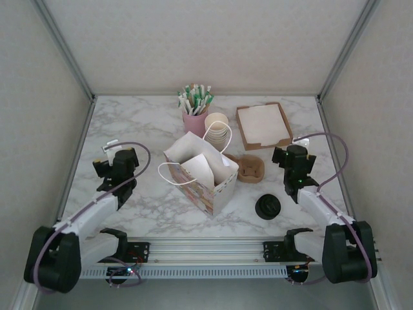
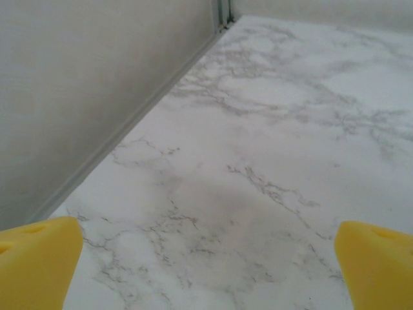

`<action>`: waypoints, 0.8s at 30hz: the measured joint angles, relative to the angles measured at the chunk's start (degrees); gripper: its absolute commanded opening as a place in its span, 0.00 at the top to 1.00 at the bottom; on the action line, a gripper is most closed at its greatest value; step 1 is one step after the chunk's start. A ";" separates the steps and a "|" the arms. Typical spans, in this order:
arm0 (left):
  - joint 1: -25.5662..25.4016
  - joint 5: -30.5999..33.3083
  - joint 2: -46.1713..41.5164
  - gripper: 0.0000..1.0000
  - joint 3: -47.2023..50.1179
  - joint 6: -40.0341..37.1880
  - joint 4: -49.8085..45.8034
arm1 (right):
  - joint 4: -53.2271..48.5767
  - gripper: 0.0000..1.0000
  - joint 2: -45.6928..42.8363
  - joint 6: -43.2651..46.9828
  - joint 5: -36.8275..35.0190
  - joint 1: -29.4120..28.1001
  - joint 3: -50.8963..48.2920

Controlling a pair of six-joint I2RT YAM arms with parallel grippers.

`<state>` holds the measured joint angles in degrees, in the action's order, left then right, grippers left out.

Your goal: Pack the takeout coffee

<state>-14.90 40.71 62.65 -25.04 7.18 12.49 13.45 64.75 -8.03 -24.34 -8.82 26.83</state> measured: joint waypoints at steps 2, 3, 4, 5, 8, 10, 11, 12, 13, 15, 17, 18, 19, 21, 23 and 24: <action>0.00 -0.72 2.49 0.00 0.24 -1.05 2.93 | 3.67 0.01 1.27 0.50 0.20 0.00 -1.14; 0.02 -1.16 3.54 0.00 0.55 -1.42 4.72 | 5.81 0.01 1.86 0.85 0.44 0.00 -1.99; 0.02 -1.42 4.57 0.00 0.83 -1.75 6.36 | 7.78 0.01 2.58 1.22 0.66 0.00 -2.95; 0.09 -1.73 5.53 0.00 1.11 -2.23 8.07 | 9.09 0.01 3.30 1.40 0.85 0.00 -3.61; 0.39 -2.89 9.35 0.00 2.03 -3.48 13.62 | 14.05 0.01 6.36 2.19 1.64 0.00 -5.55; 0.61 -4.11 11.72 0.00 2.38 -4.50 16.37 | 17.31 0.01 8.74 2.69 1.92 0.00 -6.49; 0.74 -4.68 12.48 0.00 2.54 -4.96 17.66 | 18.25 0.01 9.73 2.75 1.99 0.02 -6.60; 0.81 -5.33 13.22 0.00 2.78 -5.57 19.37 | 19.28 0.01 10.78 2.95 2.14 0.00 -6.60; 0.94 -6.10 13.88 0.00 2.86 -6.08 20.92 | 20.61 0.01 11.76 3.37 2.45 0.00 -6.58; 1.29 -7.82 14.91 0.00 2.93 -7.02 23.69 | 22.86 0.01 13.38 4.13 3.06 0.00 -6.56; 1.73 -9.35 16.02 0.00 3.02 -7.91 26.43 | 26.21 0.01 15.63 4.83 3.45 0.00 -6.56; 2.05 -10.32 16.90 0.00 3.13 -8.41 28.28 | 28.33 0.01 17.20 5.09 3.45 0.00 -6.56; 2.43 -10.97 18.16 0.00 3.26 -8.74 30.42 | 29.66 0.01 18.64 5.35 3.56 0.00 -6.49; 3.17 -12.00 20.65 0.00 3.50 -8.96 33.31 | 30.40 0.01 20.13 5.55 4.09 0.22 -6.47; 3.96 -13.40 21.77 0.00 3.93 -8.98 34.18 | 30.97 0.01 20.59 5.75 4.76 0.55 -6.47; 4.31 -13.94 21.84 0.00 4.22 -8.96 34.71 | 31.89 0.01 20.81 5.90 5.20 0.72 -6.49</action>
<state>-10.59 26.76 84.49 -20.82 -1.78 47.20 45.34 85.56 -2.13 -19.14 -8.10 20.34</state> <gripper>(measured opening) 0.998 0.988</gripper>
